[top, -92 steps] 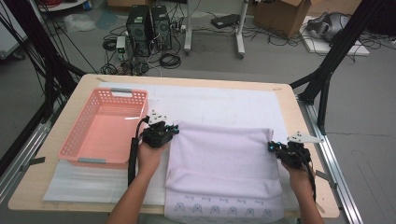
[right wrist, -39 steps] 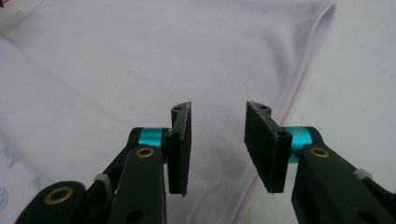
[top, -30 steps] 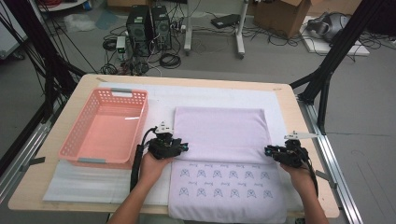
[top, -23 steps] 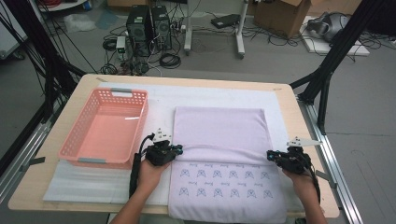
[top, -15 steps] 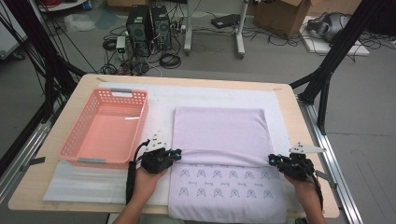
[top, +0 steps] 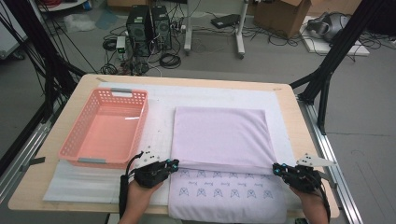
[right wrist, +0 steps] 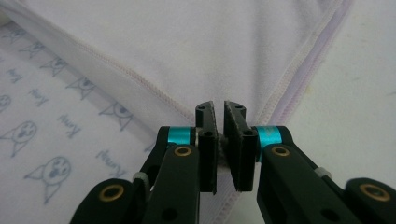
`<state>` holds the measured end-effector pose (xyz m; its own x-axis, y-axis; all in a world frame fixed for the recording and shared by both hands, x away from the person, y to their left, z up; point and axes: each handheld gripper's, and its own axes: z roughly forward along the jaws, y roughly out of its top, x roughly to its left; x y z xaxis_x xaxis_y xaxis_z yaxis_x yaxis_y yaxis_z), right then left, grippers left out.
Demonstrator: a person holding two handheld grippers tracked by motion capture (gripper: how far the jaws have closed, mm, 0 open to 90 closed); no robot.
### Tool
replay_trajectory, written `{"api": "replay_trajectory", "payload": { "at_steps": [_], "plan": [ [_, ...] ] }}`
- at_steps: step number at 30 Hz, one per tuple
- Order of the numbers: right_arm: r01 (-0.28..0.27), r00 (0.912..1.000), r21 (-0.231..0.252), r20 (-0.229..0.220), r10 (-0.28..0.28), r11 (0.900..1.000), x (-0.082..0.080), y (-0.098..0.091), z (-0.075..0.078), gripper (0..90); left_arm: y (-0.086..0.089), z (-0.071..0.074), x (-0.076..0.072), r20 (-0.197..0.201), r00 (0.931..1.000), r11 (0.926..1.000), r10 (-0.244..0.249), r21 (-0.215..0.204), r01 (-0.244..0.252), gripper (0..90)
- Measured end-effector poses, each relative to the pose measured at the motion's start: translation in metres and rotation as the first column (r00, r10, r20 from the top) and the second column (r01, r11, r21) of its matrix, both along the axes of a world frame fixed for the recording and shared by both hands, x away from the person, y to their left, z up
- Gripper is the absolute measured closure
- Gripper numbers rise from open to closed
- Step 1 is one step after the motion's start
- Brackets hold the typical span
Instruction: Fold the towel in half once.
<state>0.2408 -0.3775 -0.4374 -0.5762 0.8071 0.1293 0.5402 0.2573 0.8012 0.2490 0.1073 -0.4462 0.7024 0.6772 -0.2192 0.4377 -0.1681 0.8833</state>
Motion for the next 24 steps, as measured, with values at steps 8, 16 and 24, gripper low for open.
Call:
{"api": "replay_trajectory", "payload": {
  "at_steps": [8,16,24],
  "plan": [
    [0.016,0.9998,-0.008,0.012,-0.016,0.9998,-0.02,0.002,-0.001,83.7,0.01,-0.001,-0.019,0.019,0.9988,0.999,0.045,-0.002,-0.045,82.3],
    [0.038,0.9992,-0.015,0.013,-0.038,0.9992,-0.024,0.006,-0.006,80.2,0.004,0.001,-0.015,-0.035,0.9985,0.9981,0.042,-0.044,-0.043,46.5],
    [0.128,0.9902,0.141,0.036,-0.135,0.9816,-0.041,-0.015,0.012,60.7,0.008,-0.001,-0.008,-0.091,0.9914,0.9946,0.093,-0.036,-0.097,48.1]
  ]
}}
